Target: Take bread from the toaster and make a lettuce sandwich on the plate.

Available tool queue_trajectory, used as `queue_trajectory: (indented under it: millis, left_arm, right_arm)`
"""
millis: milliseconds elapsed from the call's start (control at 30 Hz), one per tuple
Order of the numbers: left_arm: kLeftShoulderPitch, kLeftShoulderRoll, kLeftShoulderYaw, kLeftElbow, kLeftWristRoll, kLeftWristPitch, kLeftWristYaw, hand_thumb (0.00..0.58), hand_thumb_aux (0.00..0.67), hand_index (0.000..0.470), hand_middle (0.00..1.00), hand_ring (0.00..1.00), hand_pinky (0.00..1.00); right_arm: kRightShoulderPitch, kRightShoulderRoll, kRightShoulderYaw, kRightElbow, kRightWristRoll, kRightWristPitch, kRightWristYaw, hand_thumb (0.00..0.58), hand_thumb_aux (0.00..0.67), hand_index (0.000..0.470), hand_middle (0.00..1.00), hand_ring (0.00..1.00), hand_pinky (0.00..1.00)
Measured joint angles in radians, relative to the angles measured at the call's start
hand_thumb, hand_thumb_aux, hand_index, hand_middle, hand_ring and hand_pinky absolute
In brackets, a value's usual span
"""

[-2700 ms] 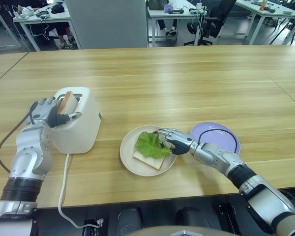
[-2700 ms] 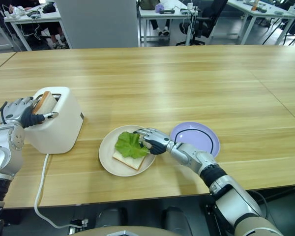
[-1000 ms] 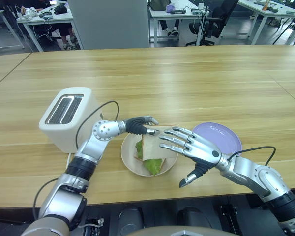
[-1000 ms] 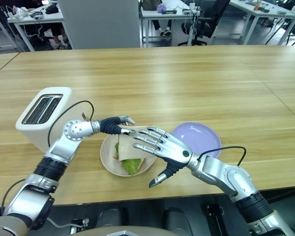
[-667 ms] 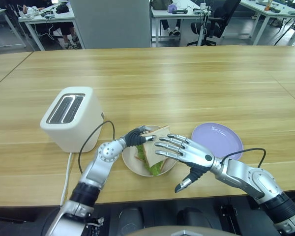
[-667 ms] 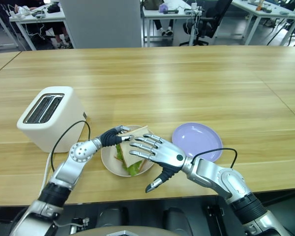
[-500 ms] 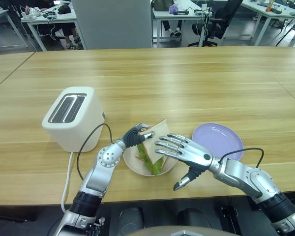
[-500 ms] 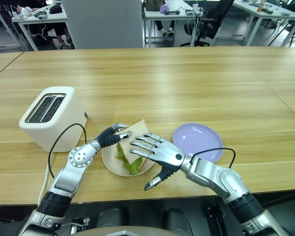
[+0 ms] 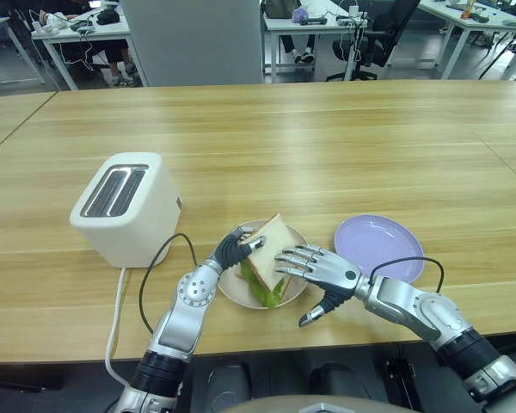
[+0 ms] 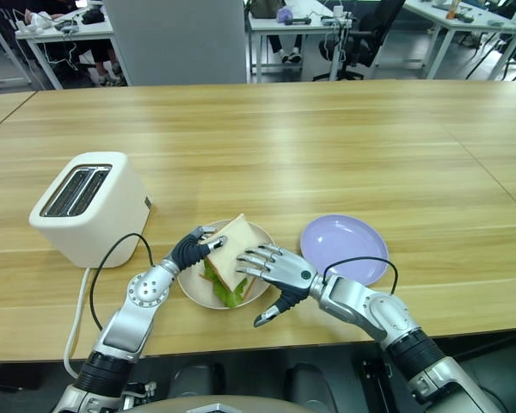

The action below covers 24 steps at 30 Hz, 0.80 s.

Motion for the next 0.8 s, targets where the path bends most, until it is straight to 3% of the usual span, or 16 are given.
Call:
queue_trajectory:
  millis: [167,200,233,267,300,500,633,800]
  left_arm:
    - [-0.015,0.026,-0.024,0.041,0.038,0.003,0.001,0.58,0.67,0.46,1.0,1.0,1.0]
    - [-0.016,0.037,-0.032,0.049,0.055,0.004,0.001,0.58,0.67,0.46,0.61,0.61,0.61]
    - [-0.019,0.05,-0.044,0.059,0.079,0.005,0.003,0.567,0.57,0.391,0.43,0.43,0.43]
    - [-0.024,0.073,-0.062,0.071,0.113,0.005,0.006,0.291,0.197,0.135,0.06,0.06,0.06]
    - [-0.028,0.095,-0.083,0.078,0.155,0.004,0.016,0.0,0.0,0.0,0.0,0.0,0.0]
    - [-0.088,0.265,-0.222,0.064,0.513,-0.024,0.137,0.0,0.0,0.0,0.0,0.0,0.0]
    - [-0.134,0.379,-0.148,-0.048,0.63,-0.029,0.206,0.0,0.0,0.0,0.0,0.0,0.0]
    - [-0.136,0.472,0.009,-0.175,0.644,-0.057,0.251,0.0,0.0,0.0,0.0,0.0,0.0]
  right_arm:
    - [-0.033,0.017,0.035,0.029,0.003,0.009,0.042,0.0,0.0,0.0,0.0,0.0,0.0]
    - [-0.038,0.021,0.04,0.034,0.004,0.011,0.055,0.0,0.0,0.0,0.0,0.0,0.0]
    - [-0.045,0.025,0.05,0.042,0.004,0.012,0.067,0.0,0.0,0.0,0.0,0.0,0.0]
    - [-0.058,0.027,0.06,0.05,0.007,0.012,0.08,0.0,0.0,0.0,0.0,0.0,0.0]
    - [-0.064,0.028,0.065,0.054,0.01,0.012,0.095,0.0,0.0,0.0,0.0,0.0,0.0]
    - [-0.083,0.033,0.082,0.06,0.036,0.017,0.172,0.0,0.0,0.0,0.0,0.0,0.0]
    - [-0.096,0.03,0.09,0.059,0.046,0.015,0.191,0.0,0.0,0.0,0.0,0.0,0.0]
    - [-0.108,0.023,0.093,0.069,0.049,0.019,0.188,0.0,0.0,0.0,0.0,0.0,0.0]
